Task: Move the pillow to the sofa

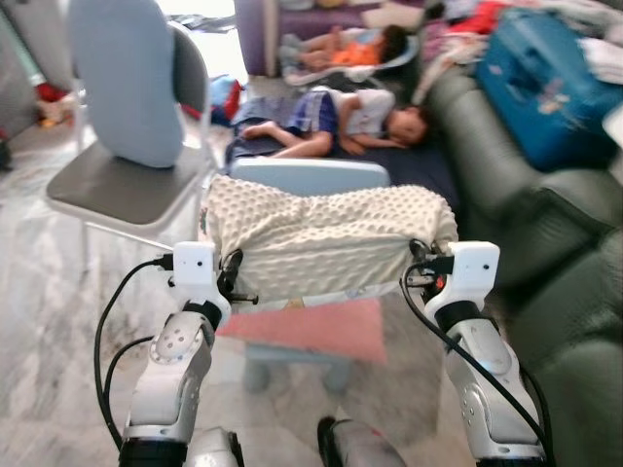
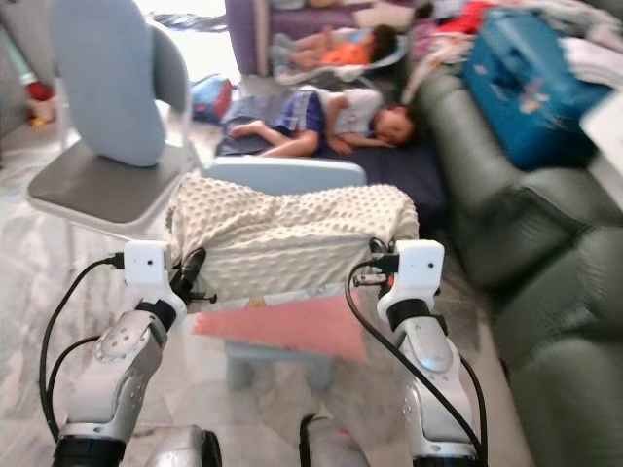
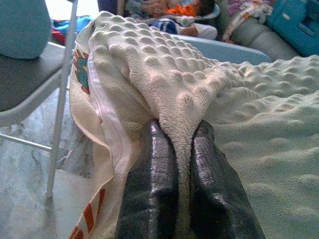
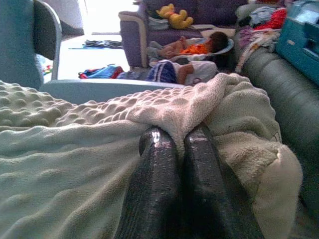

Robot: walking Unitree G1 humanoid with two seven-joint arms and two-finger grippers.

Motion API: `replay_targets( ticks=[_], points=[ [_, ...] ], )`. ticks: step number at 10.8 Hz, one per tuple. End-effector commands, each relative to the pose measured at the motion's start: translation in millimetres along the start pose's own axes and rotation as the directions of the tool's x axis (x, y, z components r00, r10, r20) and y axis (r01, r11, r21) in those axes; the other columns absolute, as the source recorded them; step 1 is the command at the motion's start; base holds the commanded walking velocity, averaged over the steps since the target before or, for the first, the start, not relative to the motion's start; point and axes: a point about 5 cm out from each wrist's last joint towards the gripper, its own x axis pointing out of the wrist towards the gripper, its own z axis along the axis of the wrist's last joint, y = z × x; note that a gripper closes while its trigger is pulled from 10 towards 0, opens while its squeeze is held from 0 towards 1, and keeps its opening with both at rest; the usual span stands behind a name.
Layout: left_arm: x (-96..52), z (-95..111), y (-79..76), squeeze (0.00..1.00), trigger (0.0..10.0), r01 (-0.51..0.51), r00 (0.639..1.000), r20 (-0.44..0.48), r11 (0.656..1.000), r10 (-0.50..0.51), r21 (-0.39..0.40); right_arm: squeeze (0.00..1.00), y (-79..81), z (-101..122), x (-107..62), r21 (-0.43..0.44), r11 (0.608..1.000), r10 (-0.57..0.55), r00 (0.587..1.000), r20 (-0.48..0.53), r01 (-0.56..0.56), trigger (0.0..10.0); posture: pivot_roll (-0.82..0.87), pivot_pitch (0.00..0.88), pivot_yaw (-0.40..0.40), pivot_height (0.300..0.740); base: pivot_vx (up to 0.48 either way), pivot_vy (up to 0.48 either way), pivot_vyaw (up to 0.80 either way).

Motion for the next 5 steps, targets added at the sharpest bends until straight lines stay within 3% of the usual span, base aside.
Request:
replay_targets(
  ticks=[1,5],
  points=[
    [-0.2,5.5,-4.0,0.00,10.0,0.022,1.000,0.019,1.000,-0.022,0.003,0.00,-2.4,0.7,-0.1,0.001,1.000,-0.015,1.000,-0.001,0.015,10.0,-0.09,0.079,-0.041,0.740,-0.277,0.000,-0.55],
    [-0.5,4.4,-5.6,0.00,10.0,0.033,0.999,0.008,0.999,-0.033,0.000,0.00,-3.2,-0.1,-0.2,0.000,1.000,-0.021,1.000,-0.008,0.021,10.0,-0.09,0.083,-0.039,0.740,-0.281,0.000,-0.53]
  ],
)
